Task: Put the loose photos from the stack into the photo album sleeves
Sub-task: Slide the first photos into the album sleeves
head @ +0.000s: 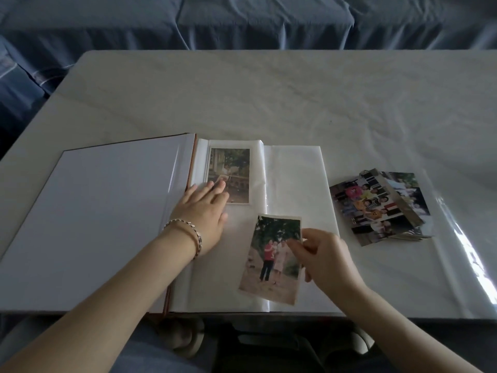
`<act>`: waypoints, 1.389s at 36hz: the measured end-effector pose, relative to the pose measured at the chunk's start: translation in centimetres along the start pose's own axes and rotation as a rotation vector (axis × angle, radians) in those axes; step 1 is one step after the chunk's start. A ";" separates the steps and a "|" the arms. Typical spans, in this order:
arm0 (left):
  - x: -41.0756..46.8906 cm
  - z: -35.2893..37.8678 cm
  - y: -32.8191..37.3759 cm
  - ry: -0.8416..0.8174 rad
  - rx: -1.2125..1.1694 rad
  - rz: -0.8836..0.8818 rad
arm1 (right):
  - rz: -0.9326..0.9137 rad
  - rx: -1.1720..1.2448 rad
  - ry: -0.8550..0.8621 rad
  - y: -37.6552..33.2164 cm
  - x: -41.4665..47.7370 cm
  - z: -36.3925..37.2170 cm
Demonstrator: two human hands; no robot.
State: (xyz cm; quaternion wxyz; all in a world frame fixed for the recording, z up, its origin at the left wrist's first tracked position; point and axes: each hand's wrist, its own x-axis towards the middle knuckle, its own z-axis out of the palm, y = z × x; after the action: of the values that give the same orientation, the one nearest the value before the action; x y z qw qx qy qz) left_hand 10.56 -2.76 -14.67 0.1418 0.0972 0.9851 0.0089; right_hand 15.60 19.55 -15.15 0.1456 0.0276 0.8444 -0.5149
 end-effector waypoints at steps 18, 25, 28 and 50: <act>0.3 -0.6 -2.0 0.067 0.004 0.057 | 0.176 0.113 -0.227 -2.3 1.1 2.0; -0.3 0.3 -2.6 0.173 -0.026 0.108 | 0.264 0.230 -0.228 -2.2 1.4 0.7; -0.3 0.5 -2.5 0.199 -0.042 0.105 | 0.257 0.223 -0.212 -2.1 1.5 0.3; -0.1 1.1 -2.7 0.221 -0.035 0.099 | 0.312 0.225 -0.187 -3.3 2.9 2.4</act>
State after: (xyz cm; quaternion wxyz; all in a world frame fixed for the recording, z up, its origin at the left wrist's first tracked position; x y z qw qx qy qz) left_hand 10.42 -5.44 -15.79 0.0334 0.1419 0.9884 0.0436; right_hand 12.74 15.59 -14.16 0.2973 0.1260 0.7498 -0.5776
